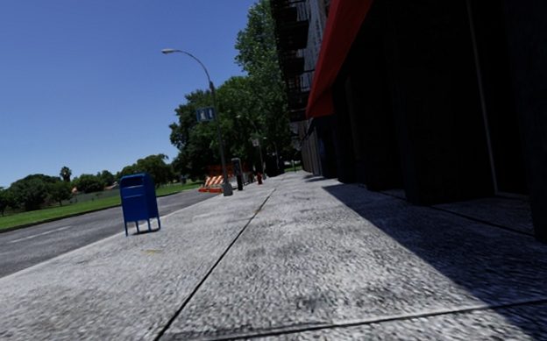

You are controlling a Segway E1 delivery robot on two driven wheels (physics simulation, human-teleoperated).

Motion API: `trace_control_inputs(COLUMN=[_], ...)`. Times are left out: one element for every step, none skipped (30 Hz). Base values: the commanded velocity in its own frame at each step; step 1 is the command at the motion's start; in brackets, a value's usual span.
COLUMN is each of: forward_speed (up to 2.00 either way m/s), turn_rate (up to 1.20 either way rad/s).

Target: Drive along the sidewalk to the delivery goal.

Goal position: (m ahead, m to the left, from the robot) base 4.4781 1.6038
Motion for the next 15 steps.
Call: trace_control_inputs(forward_speed=[2.0,2.0,2.0,2.0,2.0,2.0,2.0,2.0,2.0,2.0,2.0,2.0,2.0,2.0,2.0], turn_rate=[0.82,0.87,0.88,0.88,0.88,0.88,0.88,0.83,0.36,0.36,0.0,0.0,0.0,0.0,0.0])
